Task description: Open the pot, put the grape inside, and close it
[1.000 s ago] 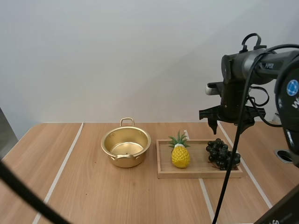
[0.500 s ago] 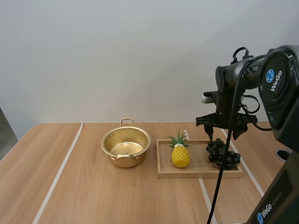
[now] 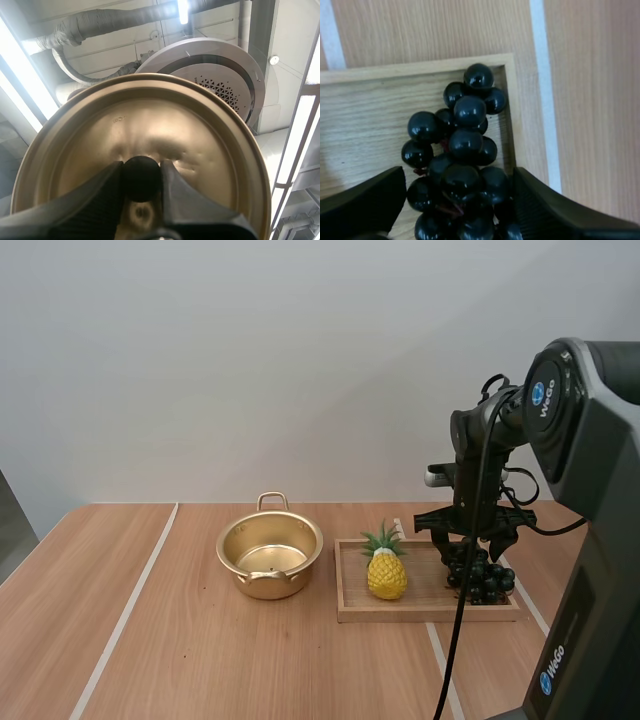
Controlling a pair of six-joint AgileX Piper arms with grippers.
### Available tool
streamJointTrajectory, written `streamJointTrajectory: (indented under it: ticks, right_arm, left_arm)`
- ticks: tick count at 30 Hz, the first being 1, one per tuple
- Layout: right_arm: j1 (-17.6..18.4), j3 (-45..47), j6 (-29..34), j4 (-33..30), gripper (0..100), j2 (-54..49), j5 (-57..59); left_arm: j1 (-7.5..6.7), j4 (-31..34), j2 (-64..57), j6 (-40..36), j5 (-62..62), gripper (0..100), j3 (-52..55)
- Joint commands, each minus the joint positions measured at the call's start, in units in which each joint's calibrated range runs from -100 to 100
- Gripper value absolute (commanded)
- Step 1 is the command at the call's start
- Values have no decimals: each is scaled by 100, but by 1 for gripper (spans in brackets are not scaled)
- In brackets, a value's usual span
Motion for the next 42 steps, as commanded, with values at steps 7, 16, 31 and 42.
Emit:
streamJointTrajectory:
  ticks: [7, 16, 31, 42]
  right_arm:
    - [-31, 27, -42, -301, 100, 482, -51]
    - [-31, 27, -329, -351, 99, 679, -141]
    - [-31, 27, 42, -348, 0, -85, 213]
    - [-31, 27, 42, -299, 0, -2034, 290]
  left_arm:
    - [-11, 43, 161, -5, 535, 0, -4]
    - [-11, 43, 172, -5, 571, 0, -4]
    - [-11, 43, 172, -5, 753, 0, -4]
    - [-11, 43, 172, -27, 789, 0, -4]
